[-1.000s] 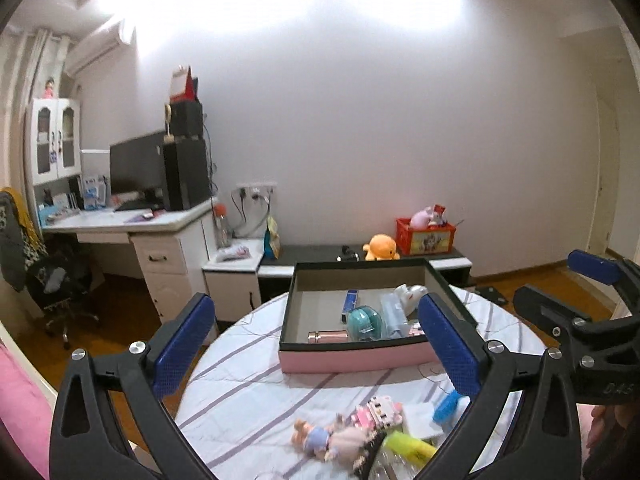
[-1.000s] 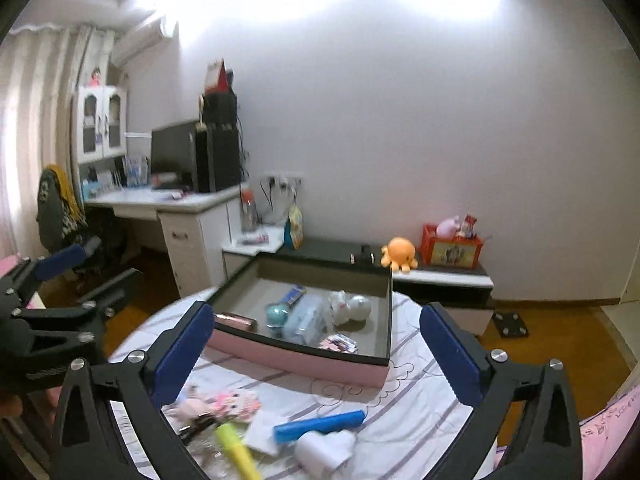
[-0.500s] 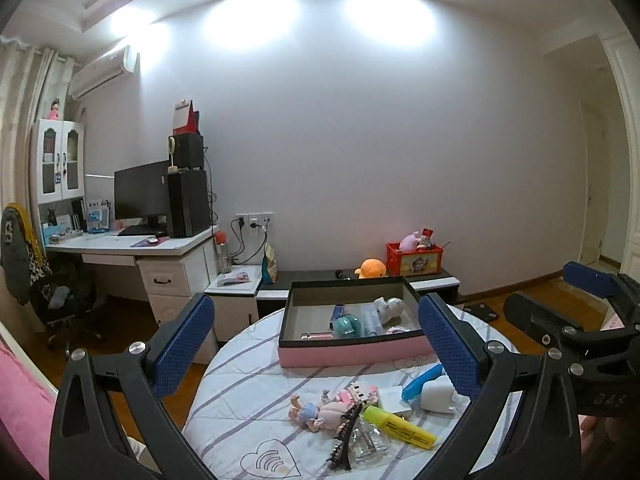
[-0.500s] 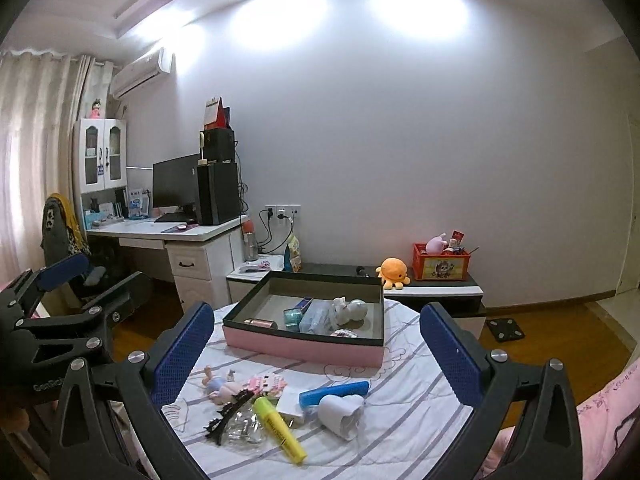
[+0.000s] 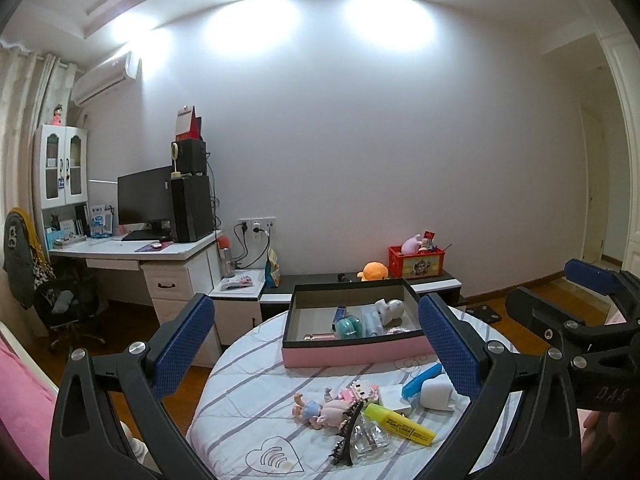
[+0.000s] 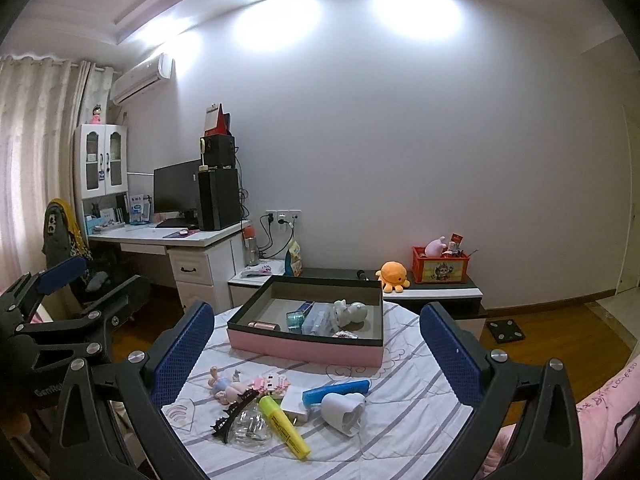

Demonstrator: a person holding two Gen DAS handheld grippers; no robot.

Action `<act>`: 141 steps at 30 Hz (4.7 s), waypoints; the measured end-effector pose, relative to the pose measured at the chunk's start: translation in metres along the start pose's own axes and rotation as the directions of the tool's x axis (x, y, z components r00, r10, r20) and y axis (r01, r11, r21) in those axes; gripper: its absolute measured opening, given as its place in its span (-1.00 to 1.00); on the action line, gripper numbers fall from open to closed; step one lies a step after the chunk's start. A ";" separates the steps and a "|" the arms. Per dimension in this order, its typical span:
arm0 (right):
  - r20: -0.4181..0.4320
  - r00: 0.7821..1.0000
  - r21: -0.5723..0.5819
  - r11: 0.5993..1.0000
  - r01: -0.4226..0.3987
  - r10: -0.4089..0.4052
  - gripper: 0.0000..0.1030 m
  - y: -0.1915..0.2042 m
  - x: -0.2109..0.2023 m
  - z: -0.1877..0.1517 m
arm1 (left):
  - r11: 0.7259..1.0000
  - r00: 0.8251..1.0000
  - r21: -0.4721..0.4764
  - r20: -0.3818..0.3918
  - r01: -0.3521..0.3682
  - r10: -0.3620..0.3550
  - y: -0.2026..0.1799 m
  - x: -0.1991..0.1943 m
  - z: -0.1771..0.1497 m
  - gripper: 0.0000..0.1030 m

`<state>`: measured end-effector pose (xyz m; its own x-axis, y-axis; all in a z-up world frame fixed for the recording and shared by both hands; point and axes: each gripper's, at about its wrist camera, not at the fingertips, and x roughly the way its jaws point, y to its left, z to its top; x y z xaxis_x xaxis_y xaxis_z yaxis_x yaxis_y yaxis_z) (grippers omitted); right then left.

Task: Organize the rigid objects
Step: 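Withdraw both open grippers up and away from the pink box, then move the right gripper to the white hair-dryer device while the left gripper approaches the baby doll, then grasp the white hair-dryer device with the right gripper while the left gripper grasps the baby doll, then lift the doll and white device with both grippers and carry them over the pink box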

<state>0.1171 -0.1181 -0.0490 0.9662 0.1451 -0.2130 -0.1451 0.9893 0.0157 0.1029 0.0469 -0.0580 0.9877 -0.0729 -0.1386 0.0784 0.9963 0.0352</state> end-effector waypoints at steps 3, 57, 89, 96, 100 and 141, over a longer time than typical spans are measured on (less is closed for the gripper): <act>-0.003 1.000 -0.002 1.000 0.001 -0.001 1.00 0.000 0.000 0.000 | 1.000 1.000 0.005 -0.008 0.000 0.000 -0.001 0.001 -0.002 1.00; -0.520 0.851 0.149 0.989 0.001 0.078 0.19 -0.069 0.169 -0.133 | 0.996 0.832 -0.027 -0.548 0.084 -0.085 0.016 0.173 -0.146 1.00; -0.548 0.834 0.127 0.992 0.013 0.059 0.21 -0.068 0.178 -0.135 | 0.980 0.771 -0.144 -0.607 0.134 -0.195 0.026 0.207 -0.162 0.66; -0.538 0.841 0.104 0.995 0.008 0.050 0.18 -0.065 0.175 -0.133 | 0.990 0.795 -0.061 -0.590 0.126 -0.138 0.017 0.199 -0.158 0.59; -0.506 0.861 0.081 0.997 -0.012 0.052 0.18 -0.060 0.168 -0.130 | 0.995 0.811 -0.049 -0.577 0.086 -0.099 0.020 0.192 -0.155 0.59; -0.095 0.995 -0.043 0.998 -0.038 0.034 0.19 -0.004 0.107 -0.004 | 0.998 0.995 0.001 -0.075 0.069 -0.068 0.007 0.109 -0.011 0.59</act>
<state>0.2205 -0.1068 -0.0759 0.9362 0.1762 -0.3040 -0.1907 0.9815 -0.0185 0.2097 0.0460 -0.0837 0.9671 -0.1371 -0.2142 0.1462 0.9889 0.0269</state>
